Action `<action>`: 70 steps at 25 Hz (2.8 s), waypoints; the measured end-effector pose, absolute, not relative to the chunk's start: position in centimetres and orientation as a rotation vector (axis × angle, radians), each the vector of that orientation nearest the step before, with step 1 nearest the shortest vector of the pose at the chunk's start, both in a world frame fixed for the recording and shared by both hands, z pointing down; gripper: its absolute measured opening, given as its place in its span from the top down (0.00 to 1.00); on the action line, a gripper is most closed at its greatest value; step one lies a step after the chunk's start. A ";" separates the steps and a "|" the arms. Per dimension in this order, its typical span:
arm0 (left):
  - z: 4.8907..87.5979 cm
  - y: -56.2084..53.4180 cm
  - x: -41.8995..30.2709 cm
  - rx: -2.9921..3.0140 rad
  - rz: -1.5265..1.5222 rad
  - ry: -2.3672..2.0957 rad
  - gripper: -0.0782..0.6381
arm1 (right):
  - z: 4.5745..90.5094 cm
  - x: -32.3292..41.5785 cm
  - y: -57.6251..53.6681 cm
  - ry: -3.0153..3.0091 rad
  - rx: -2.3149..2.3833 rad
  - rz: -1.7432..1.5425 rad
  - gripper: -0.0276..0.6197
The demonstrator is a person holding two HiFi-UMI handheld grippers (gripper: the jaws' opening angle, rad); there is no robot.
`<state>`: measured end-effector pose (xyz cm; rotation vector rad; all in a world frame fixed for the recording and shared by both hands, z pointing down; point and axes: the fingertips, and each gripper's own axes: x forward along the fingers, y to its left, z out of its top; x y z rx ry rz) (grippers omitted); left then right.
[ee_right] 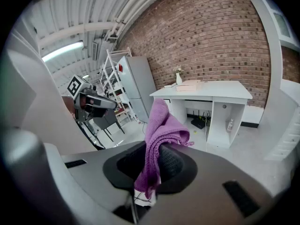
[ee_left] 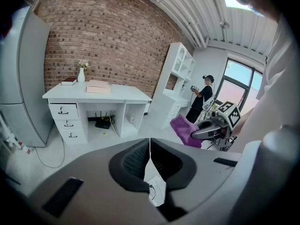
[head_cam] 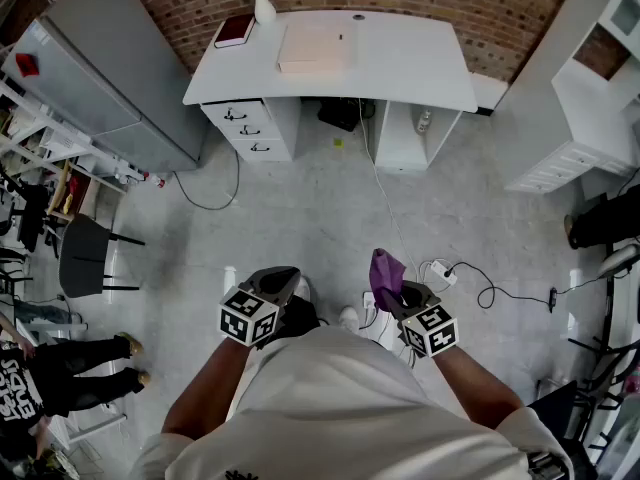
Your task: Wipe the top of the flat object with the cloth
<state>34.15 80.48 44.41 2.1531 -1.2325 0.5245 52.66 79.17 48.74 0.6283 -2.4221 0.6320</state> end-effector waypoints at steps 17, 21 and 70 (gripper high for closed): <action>44.9 56.8 21.8 2.318 0.477 -1.113 0.85 | 46.6 39.6 56.5 -2.377 0.776 0.595 0.83; 45.3 51.9 17.9 2.346 0.476 -1.093 0.85 | 45.9 36.0 51.5 -2.372 0.814 0.581 0.83; 54.7 -2.0 -2.9 2.410 0.808 -0.977 0.86 | 47.8 12.3 -0.6 -2.371 0.739 0.603 0.82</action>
